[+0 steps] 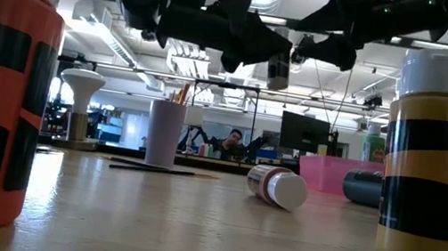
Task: Pick & Place Paint Supplies
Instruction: Put the small gray paint bottle into the pink bin
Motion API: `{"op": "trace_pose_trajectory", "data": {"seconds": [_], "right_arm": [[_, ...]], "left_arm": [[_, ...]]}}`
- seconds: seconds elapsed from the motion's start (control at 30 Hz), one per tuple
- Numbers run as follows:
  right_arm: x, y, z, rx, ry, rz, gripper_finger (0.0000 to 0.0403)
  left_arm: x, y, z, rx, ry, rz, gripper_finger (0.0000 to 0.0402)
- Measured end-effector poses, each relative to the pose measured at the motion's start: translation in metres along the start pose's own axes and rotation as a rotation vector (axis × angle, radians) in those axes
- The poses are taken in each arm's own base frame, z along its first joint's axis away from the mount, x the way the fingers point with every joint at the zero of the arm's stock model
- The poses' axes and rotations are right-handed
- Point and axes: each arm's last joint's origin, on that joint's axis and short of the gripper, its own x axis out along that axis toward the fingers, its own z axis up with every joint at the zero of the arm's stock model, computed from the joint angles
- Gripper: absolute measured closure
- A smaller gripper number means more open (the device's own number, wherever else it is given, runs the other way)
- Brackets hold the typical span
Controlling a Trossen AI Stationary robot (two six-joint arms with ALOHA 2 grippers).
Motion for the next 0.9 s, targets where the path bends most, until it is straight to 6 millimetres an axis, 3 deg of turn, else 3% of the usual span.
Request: {"op": "trace_pose_trajectory", "data": {"seconds": [0.4,0.9], "right_arm": [[0.024,0.011,-0.002,-0.091,-0.089,0.052,0.0074],[0.034,0.011,-0.007,-0.091,-0.085,0.05,0.0178]], "left_arm": [[0.0,0.0,0.001,0.019,-0.003,0.0,0.0242],[0.0,0.0,0.0,0.019,0.002,0.0,0.0242]]}}
